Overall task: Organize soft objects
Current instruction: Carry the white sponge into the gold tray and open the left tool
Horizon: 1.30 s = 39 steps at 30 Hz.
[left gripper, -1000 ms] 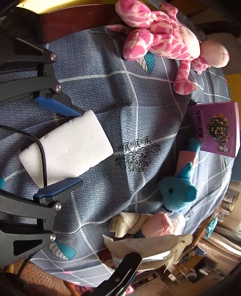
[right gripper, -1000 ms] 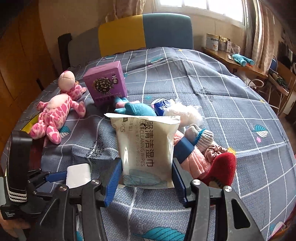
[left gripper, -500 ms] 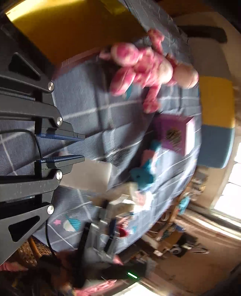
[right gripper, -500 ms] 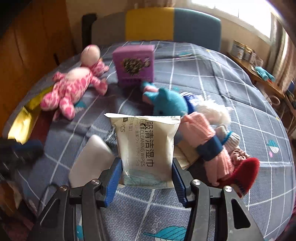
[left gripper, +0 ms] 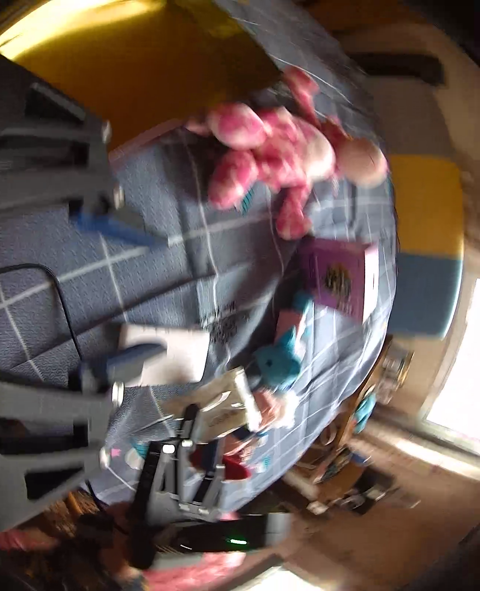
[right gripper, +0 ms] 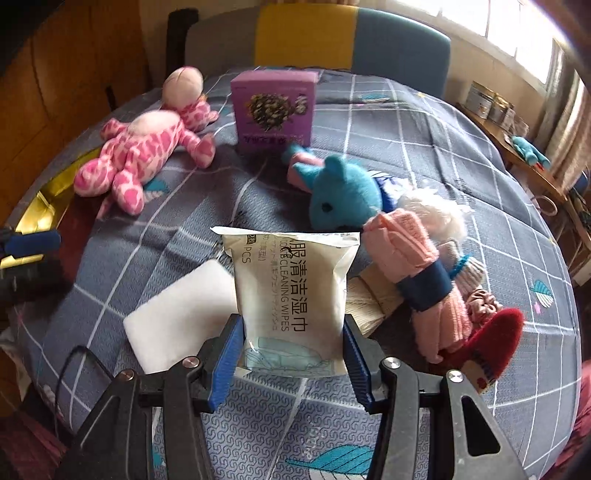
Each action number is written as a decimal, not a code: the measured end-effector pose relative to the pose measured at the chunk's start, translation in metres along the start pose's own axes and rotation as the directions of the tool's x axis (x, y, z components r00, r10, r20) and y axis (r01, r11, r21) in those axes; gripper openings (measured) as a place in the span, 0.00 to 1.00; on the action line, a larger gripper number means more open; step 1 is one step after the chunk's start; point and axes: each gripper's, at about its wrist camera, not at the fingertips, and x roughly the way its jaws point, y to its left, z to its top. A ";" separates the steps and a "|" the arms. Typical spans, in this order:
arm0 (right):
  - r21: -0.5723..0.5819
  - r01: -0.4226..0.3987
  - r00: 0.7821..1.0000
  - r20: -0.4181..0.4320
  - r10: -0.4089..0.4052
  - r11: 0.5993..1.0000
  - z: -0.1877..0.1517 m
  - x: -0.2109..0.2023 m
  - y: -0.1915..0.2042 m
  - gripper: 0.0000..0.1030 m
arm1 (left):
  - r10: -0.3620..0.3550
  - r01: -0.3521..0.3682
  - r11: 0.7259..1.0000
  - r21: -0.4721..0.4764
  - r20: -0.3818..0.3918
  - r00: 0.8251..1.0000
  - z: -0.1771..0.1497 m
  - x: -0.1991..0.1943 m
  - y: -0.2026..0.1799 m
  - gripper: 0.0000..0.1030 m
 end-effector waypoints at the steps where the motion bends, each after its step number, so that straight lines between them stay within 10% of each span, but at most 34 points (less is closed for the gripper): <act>1: 0.018 -0.004 1.000 0.010 0.004 1.000 0.000 -0.003 -0.003 0.51 | 0.003 -0.003 0.999 0.046 0.003 1.000 0.000 0.005 -0.012 0.78; 12: 0.073 -0.022 0.999 0.040 0.019 0.997 0.003 -0.007 -0.016 0.51 | 0.014 0.020 0.984 0.177 -0.184 0.983 0.004 0.095 -0.062 0.77; 14: 0.069 -0.020 0.999 0.038 0.018 0.997 0.003 -0.006 -0.015 0.51 | 0.013 0.022 0.983 0.182 -0.190 0.982 0.002 0.101 -0.065 0.51; 16: 0.071 -0.020 0.999 0.035 0.017 0.997 0.003 -0.005 -0.015 0.51 | 0.033 0.009 0.979 0.202 -0.206 0.978 -0.002 0.107 -0.065 0.53; 21: 0.067 -0.020 1.000 0.026 0.018 0.998 0.002 -0.003 -0.014 0.51 | -0.022 0.036 0.987 0.157 -0.092 0.996 -0.005 0.062 -0.050 0.53; 29: 0.015 0.001 1.000 -0.005 -0.001 1.000 -0.002 0.003 -0.002 0.51 | 0.075 -0.051 0.985 -0.162 0.144 0.987 0.009 -0.066 0.071 0.55; 33: -0.006 0.014 1.000 -0.024 -0.014 1.000 -0.004 0.007 0.003 0.51 | 0.218 -0.165 0.919 -0.359 0.113 0.969 0.006 -0.082 0.158 0.55; 39: -0.004 0.033 0.998 -0.047 -0.033 0.999 -0.006 0.011 0.004 0.51 | 0.240 -0.190 0.834 -0.517 0.031 0.970 0.005 -0.051 0.234 0.55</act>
